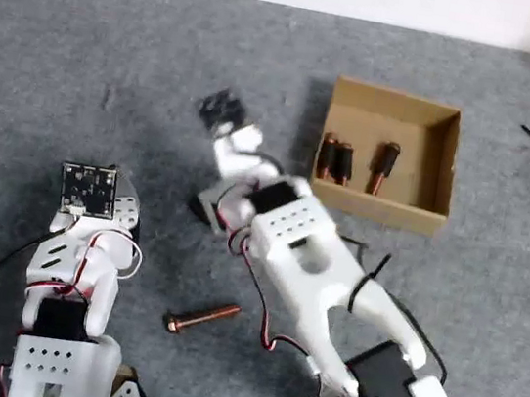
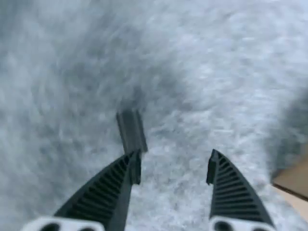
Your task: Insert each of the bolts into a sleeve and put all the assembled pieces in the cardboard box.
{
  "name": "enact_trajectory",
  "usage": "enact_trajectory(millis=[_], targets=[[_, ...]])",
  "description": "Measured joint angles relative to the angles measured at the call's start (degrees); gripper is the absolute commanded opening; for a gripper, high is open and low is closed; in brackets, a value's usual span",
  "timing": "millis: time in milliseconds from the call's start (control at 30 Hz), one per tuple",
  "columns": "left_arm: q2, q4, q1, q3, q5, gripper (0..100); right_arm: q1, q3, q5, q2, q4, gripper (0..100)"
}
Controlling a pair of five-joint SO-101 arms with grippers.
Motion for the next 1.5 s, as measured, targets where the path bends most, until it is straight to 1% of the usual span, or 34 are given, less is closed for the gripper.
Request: enact_trajectory(millis=[67,200,500,767,867,933,1000,1267,1433,1500], targets=[[0.0,0.0,0.0,0.0,0.1,1,-0.3,-0.1,2.5,3.2,-0.8,19.5],[0.0,0.0,0.0,0.0,0.1,1,-1.8,-4.3,3.6,10.0,-0.7,19.5],[0.0,0.0,0.0,0.0,0.1,1,-3.5,-21.2,4.2,25.5,6.7,19.5],[0.0,0.0,0.0,0.0,0.1,1,-3.5,-32.0,4.2,32.8,15.1,19.5],[0.0,0.0,0.0,0.0,0.1,1,-3.5,-34.3,4.2,34.5,16.9,17.1],[0.0,0.0,0.0,0.0,0.1,1,-3.5,-34.7,4.2,35.3,17.0,10.1],[0.0,0.0,0.0,0.0,0.1,1,-3.2,-35.1,4.2,36.4,17.0,0.9],[0.0,0.0,0.0,0.0,0.1,1,-0.4,-36.3,4.0,37.5,18.3,0.5],[0.0,-0.4,0.0,0.0,0.1,1,1.2,-34.5,4.2,31.9,18.7,0.5],[0.0,-0.9,0.0,0.0,0.1,1,1.7,-31.0,4.2,28.2,19.5,0.5]])
